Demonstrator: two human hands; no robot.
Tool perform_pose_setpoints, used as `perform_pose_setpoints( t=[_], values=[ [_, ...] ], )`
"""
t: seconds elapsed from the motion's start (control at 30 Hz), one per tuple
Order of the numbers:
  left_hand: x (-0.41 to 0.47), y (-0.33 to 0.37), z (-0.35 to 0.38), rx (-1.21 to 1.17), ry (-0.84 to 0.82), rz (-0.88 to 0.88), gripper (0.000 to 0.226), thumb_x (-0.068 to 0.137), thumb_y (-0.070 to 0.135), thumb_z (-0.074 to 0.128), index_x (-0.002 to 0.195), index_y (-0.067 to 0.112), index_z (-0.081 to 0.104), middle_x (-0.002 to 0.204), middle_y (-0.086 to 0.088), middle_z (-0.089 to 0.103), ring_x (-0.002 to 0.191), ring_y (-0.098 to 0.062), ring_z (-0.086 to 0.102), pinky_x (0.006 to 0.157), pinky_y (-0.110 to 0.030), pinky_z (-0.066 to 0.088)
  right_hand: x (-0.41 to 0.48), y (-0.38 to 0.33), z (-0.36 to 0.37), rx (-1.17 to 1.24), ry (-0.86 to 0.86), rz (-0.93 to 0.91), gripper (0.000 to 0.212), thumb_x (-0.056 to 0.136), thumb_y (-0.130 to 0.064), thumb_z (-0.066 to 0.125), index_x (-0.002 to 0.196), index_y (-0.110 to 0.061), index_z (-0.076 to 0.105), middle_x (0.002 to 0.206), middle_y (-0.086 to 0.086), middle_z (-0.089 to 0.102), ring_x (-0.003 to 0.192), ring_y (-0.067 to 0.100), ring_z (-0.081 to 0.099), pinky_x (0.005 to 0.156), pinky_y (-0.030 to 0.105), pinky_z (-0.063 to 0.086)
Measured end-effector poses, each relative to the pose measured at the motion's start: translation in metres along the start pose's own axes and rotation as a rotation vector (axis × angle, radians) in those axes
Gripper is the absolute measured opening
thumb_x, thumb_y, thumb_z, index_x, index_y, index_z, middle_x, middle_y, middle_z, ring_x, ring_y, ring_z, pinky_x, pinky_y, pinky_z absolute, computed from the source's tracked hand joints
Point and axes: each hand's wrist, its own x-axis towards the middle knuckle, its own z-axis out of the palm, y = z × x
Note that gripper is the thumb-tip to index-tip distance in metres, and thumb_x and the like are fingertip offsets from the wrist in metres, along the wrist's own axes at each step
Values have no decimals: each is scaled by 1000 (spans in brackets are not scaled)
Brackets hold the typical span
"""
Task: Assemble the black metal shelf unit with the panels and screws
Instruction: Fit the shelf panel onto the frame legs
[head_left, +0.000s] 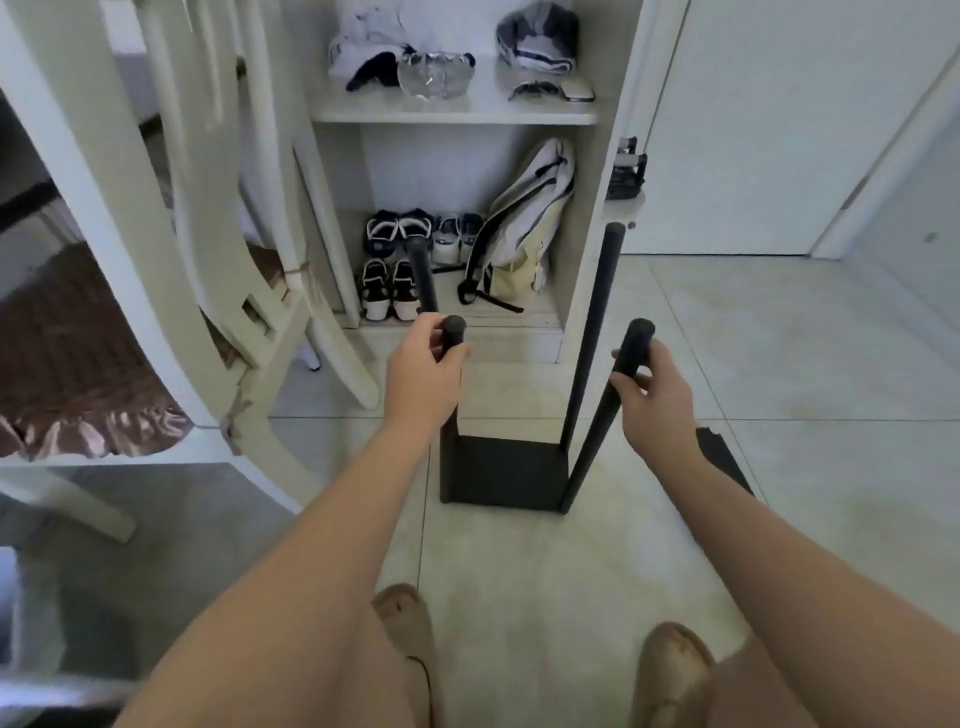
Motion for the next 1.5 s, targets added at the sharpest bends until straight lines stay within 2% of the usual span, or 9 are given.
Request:
perform_pose_setpoints(
  t=[0.13, 0.27, 0.4, 0.5, 0.77, 1.07, 1.23, 1.4, 1.5],
  values=[
    [1, -11, 16, -60, 45, 26, 25, 94, 27, 66, 101, 49, 56, 99, 27, 66, 98, 9, 60, 83, -14, 50, 13, 24, 0, 64, 93, 36, 39, 101, -14, 58, 131, -39, 51, 112, -24, 64, 108, 5, 65, 78, 18, 49],
    [-6, -53, 39, -9, -54, -154, 14, 96, 31, 62, 107, 37, 55, 97, 21, 63, 102, 0, 59, 74, -18, 44, 8, 70, 2, 46, 18, 180, 36, 103, -21, 57, 137, -33, 54, 119, -17, 64, 110, 10, 65, 97, 44, 56],
    [14, -68, 54, 140, -120, -232, 19, 99, 29, 57, 117, 30, 52, 94, 20, 55, 86, 1, 54, 63, -20, 38, 19, 79, 13, 18, -53, 217, 44, 102, -26, 59, 144, -30, 48, 113, -26, 58, 93, -1, 63, 92, 35, 53],
    [28, -73, 55, 183, -131, -241, 24, 100, 26, 54, 124, 26, 52, 99, 13, 58, 92, -11, 58, 72, -27, 43, 31, 80, 15, -14, -50, 219, 42, 102, -29, 59, 142, -29, 49, 120, -17, 60, 88, 0, 63, 90, 35, 54],
    [24, -74, 45, 147, -57, -208, 23, 100, 25, 57, 122, 28, 55, 98, 22, 58, 94, -5, 60, 72, -19, 43, 49, 80, 11, -35, -120, 222, 19, 100, -27, 60, 116, -36, 54, 102, -23, 60, 101, 15, 63, 96, 51, 56],
    [17, -76, 30, 92, 13, -209, 35, 100, 31, 57, 134, 22, 54, 121, 5, 64, 109, -12, 60, 73, -14, 43, 44, 74, -3, -16, -148, 256, 23, 101, -28, 60, 124, -28, 56, 111, -11, 63, 110, 22, 62, 98, 52, 54],
    [3, -81, 38, 399, -265, -561, 78, 96, 48, 59, 156, 14, 23, 157, -11, 37, 140, -34, 40, 109, -47, 38, 27, 85, -36, -127, -240, 270, 51, 98, -42, 62, 145, -34, 45, 136, -8, 54, 120, 19, 56, 91, 35, 47],
    [-23, -78, 70, 547, -733, -524, 65, 94, 56, 56, 148, 22, 43, 139, -2, 52, 120, -25, 54, 89, -38, 49, 2, 124, -92, -322, -234, 283, 63, 98, -41, 61, 154, -33, 35, 154, -2, 45, 137, 21, 46, 97, 29, 36],
    [-39, -63, 105, 543, -900, -383, 62, 92, 62, 54, 146, 32, 44, 143, 5, 53, 124, -18, 53, 100, -37, 46, -12, 150, -125, -427, -225, 304, 65, 99, -37, 59, 157, -28, 31, 159, -3, 40, 142, 22, 41, 106, 32, 34]
  ],
)
